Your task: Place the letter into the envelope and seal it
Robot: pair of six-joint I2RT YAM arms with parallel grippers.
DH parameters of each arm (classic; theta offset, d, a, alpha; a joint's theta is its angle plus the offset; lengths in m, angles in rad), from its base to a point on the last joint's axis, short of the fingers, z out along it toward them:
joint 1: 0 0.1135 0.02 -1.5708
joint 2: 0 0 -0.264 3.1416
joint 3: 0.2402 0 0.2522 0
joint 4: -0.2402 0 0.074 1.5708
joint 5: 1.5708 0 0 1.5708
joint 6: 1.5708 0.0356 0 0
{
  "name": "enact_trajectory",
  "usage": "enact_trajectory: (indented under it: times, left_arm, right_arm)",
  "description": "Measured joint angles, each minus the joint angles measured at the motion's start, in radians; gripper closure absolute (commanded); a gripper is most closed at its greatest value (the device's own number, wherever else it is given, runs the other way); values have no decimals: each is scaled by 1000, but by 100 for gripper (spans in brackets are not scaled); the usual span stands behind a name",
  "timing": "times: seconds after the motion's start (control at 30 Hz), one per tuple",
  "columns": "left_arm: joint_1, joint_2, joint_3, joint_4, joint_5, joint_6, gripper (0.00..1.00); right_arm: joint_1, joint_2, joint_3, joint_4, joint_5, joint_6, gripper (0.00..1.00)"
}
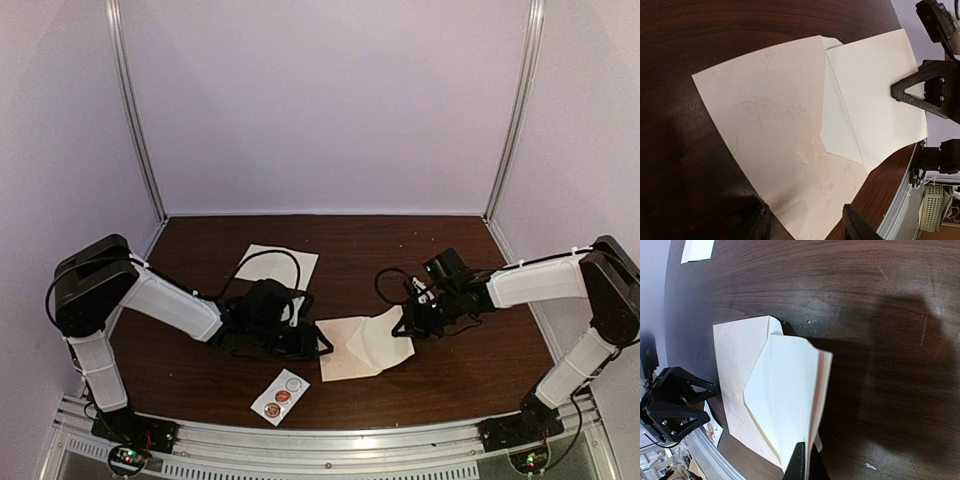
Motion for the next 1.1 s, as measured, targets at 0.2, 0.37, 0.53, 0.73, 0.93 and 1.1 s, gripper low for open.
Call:
enact_trajectory:
  times: [0.2,0.37,0.53,0.73,0.93,1.1]
  left_arm:
    - [0,11,2,19,6,2,50]
    - [0,19,8,28,13,4,50]
    - [0,26,14,31,19,8,51]
    - [0,28,15,33,23,8,51]
    - [0,31,18,34,28,9,51]
    - [0,32,19,35,31,10,52]
  right_arm:
    - [0,14,0,0,2,0,100]
    - [0,18,0,0,2,0,100]
    - [0,26,0,2,2,0,100]
    - [0,27,2,8,1,1,100]
    - [0,29,2,25,1,7,100]
    - [0,35,2,37,0,11,100]
